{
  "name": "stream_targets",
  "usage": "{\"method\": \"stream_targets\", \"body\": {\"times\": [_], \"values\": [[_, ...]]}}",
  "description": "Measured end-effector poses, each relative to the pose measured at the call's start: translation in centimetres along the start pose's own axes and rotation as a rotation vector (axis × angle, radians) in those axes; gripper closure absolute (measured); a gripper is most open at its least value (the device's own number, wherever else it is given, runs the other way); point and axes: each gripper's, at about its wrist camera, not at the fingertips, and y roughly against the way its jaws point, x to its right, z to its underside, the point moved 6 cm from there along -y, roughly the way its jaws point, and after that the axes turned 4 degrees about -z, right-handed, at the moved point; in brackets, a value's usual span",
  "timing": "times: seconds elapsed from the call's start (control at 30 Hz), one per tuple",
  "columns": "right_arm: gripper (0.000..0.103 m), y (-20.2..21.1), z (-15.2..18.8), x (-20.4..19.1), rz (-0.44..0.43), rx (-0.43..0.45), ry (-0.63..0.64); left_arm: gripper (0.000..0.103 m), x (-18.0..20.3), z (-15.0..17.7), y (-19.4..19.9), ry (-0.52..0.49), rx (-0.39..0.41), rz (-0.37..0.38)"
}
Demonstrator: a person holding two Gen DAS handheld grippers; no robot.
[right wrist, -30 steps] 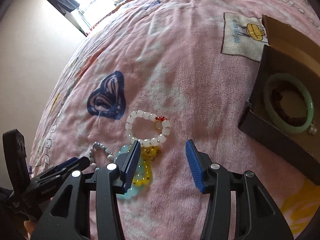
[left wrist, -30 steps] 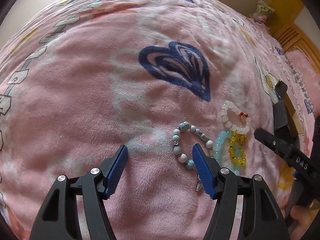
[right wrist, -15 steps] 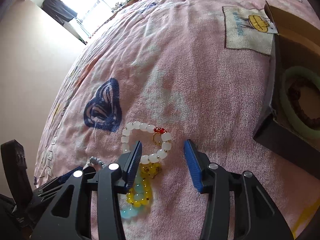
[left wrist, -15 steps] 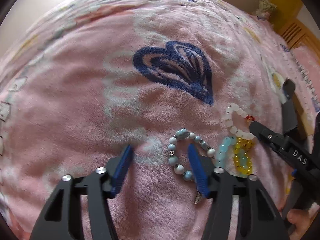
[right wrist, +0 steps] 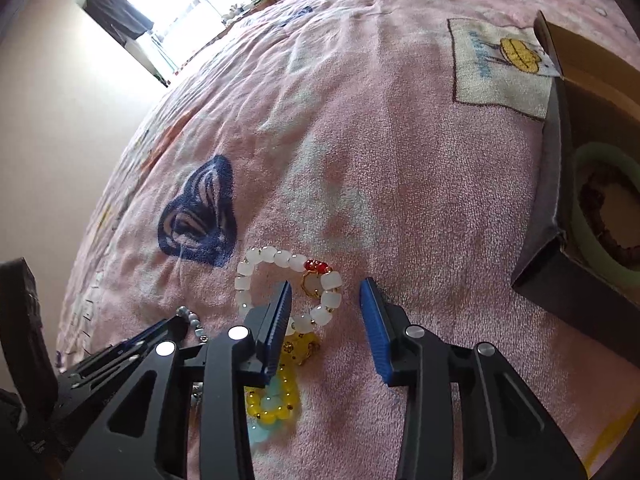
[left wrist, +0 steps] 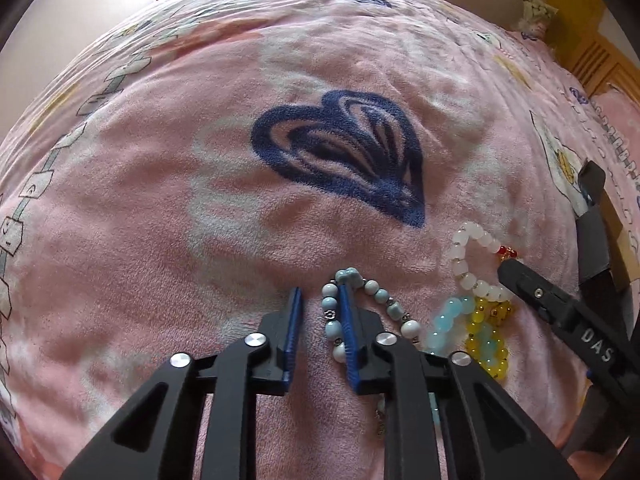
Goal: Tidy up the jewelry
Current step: 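Grasp the grey-blue bead bracelet with the left tool while the right tool grasps the white bead bracelet, then lift the grey-blue and white bead bracelets off the bedspread with both tools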
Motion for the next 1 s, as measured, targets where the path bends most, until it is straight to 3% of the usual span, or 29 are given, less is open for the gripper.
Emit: {"method": "stream_targets", "body": {"times": [0.07, 0.2, 0.4, 1.0], "values": [[0.071, -0.1, 0.0, -0.4, 0.004, -0.002, 0.014, 0.092, 0.5, -0.1, 0.3, -0.027, 0.003, 0.006], [0.078, -0.2, 0.1, -0.5, 0.018, -0.004, 0.032, 0.094, 2.1, 0.0, 1.1, -0.058, 0.004, 0.068], [0.089, 0.1, -0.1, -0.1, 0.009, 0.004, 0.012, 0.094, 3.7, 0.1, 0.9, -0.094, 0.01, 0.052], [0.092, 6.7, -2.0, -3.0, -0.085, 0.132, 0.04, 0.094, 3.1, -0.8, 7.0, -0.069, 0.142, 0.093]]}}
